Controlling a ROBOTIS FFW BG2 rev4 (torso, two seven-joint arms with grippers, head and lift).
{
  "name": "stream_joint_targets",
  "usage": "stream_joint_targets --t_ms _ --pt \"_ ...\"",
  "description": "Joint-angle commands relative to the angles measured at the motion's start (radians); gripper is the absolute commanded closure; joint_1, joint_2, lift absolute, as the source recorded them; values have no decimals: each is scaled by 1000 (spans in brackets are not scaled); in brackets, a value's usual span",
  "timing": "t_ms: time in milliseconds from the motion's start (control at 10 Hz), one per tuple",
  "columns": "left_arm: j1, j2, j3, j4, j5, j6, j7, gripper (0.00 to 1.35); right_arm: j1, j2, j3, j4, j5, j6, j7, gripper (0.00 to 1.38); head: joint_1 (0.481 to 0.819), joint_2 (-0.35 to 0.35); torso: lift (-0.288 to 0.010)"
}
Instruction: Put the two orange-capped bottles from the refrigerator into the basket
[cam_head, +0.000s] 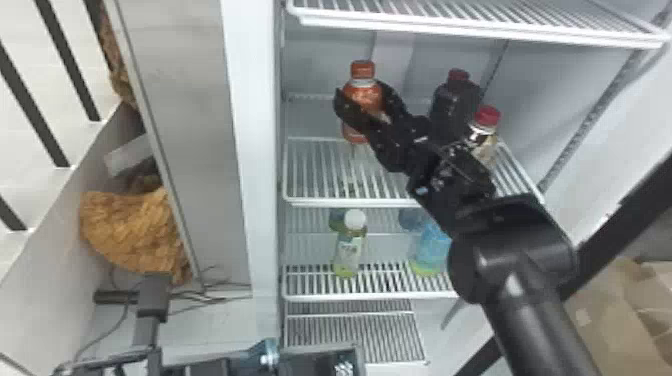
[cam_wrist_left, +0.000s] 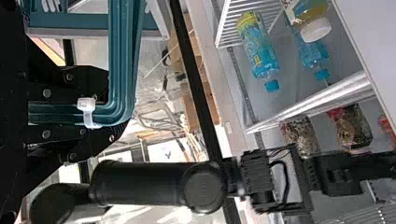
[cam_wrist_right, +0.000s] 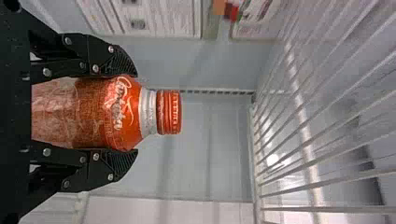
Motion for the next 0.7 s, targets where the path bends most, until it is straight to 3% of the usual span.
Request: stream_joint_targets --t_ms 0,600 --pt "0 0 0 0 -2 -4 0 1207 97 1 -29 -167 -9 66 15 889 695 -140 -40" --pt "0 1 0 0 -2 -9 -3 1207 411 1 -127 -623 -41 260 118 889 695 -149 -40"
